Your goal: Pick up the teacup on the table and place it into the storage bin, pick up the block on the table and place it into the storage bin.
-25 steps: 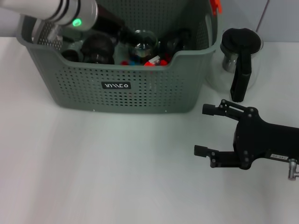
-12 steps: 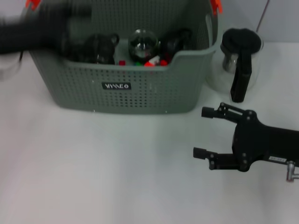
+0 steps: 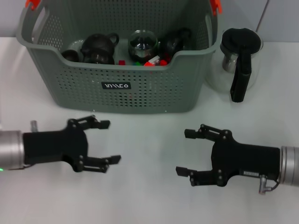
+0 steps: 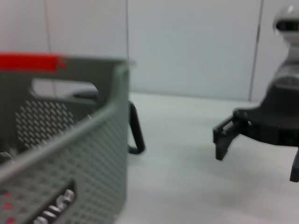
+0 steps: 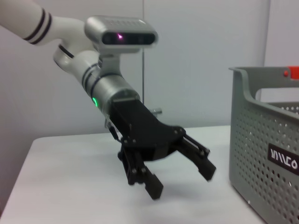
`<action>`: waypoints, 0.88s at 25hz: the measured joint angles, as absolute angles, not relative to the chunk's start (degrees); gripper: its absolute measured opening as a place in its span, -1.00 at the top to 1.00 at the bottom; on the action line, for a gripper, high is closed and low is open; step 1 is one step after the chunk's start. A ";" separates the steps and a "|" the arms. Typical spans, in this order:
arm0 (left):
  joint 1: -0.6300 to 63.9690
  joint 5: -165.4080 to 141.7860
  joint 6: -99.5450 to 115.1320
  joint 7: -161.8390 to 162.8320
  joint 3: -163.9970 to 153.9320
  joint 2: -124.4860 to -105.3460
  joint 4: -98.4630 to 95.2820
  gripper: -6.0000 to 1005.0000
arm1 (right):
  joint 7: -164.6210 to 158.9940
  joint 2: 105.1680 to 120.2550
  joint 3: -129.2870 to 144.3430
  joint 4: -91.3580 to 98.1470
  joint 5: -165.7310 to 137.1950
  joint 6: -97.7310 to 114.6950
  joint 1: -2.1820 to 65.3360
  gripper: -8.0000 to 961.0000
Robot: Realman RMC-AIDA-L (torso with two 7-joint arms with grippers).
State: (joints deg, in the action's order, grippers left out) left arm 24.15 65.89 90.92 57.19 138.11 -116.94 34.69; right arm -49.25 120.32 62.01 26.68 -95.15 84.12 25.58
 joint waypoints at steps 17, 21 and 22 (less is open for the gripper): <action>25.33 63.81 90.74 56.74 138.20 -118.11 32.56 -0.86 | -46.95 120.32 61.49 24.37 -94.65 85.47 25.40 -0.97; 25.05 63.73 91.48 56.90 138.11 -117.97 32.39 -0.86 | -47.19 120.28 61.45 24.34 -94.65 85.36 25.40 -0.97; 25.01 63.68 91.94 57.09 138.04 -117.91 32.38 -0.86 | -47.21 120.26 61.44 24.35 -94.65 85.35 25.40 -0.97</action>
